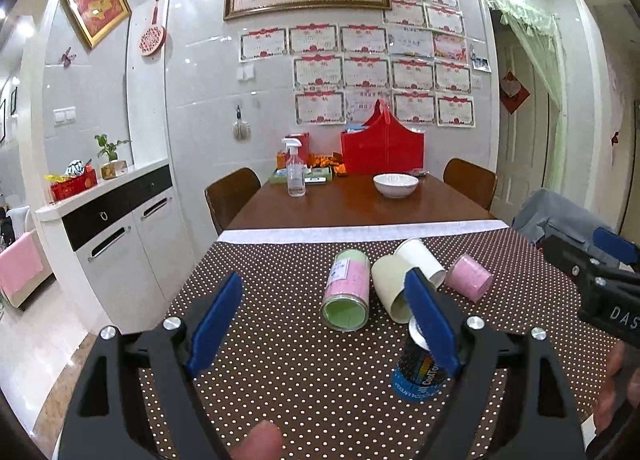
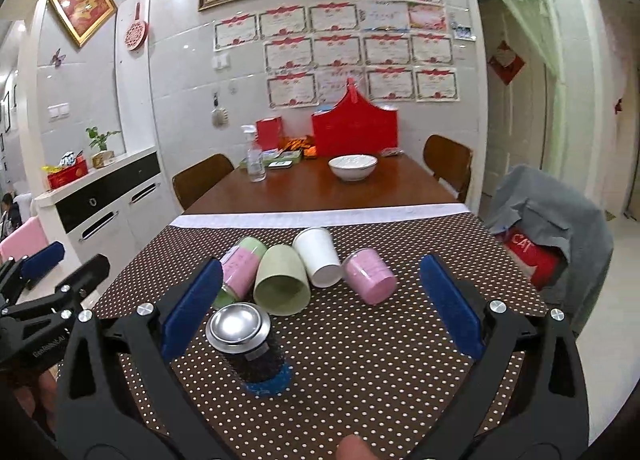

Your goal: Flip cup upside down

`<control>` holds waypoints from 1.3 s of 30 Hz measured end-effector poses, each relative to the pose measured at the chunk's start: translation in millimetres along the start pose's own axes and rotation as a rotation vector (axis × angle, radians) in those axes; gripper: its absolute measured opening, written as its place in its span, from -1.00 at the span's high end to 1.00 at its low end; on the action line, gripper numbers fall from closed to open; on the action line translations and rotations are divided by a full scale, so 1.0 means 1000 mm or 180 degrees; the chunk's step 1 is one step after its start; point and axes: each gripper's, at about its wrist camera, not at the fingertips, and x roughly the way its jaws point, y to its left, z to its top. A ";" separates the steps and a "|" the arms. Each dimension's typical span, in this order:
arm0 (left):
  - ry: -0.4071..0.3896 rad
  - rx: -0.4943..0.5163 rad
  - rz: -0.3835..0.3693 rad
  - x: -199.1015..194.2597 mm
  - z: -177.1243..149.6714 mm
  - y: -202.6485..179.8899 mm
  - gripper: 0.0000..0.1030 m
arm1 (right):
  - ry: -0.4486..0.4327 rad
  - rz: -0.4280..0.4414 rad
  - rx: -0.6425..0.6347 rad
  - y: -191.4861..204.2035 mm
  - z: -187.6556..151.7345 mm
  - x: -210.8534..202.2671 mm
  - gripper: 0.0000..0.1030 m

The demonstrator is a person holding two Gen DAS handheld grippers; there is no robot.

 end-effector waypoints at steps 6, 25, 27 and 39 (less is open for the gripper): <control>-0.0113 0.0007 -0.0011 -0.017 0.006 -0.004 -0.59 | -0.0063 -0.0107 -0.0016 0.000 -0.003 -0.012 -0.88; -0.0221 0.0005 -0.0017 -0.036 0.012 -0.011 -0.59 | -0.0076 -0.0114 -0.0008 0.002 -0.006 -0.019 -0.88; -0.0224 -0.0004 -0.0016 -0.037 0.012 -0.010 -0.59 | -0.0079 -0.0113 -0.0011 0.001 -0.006 -0.020 -0.88; -0.0251 -0.0026 -0.0004 -0.039 0.014 -0.008 -0.59 | -0.0076 -0.0123 -0.0015 0.002 -0.006 -0.021 -0.88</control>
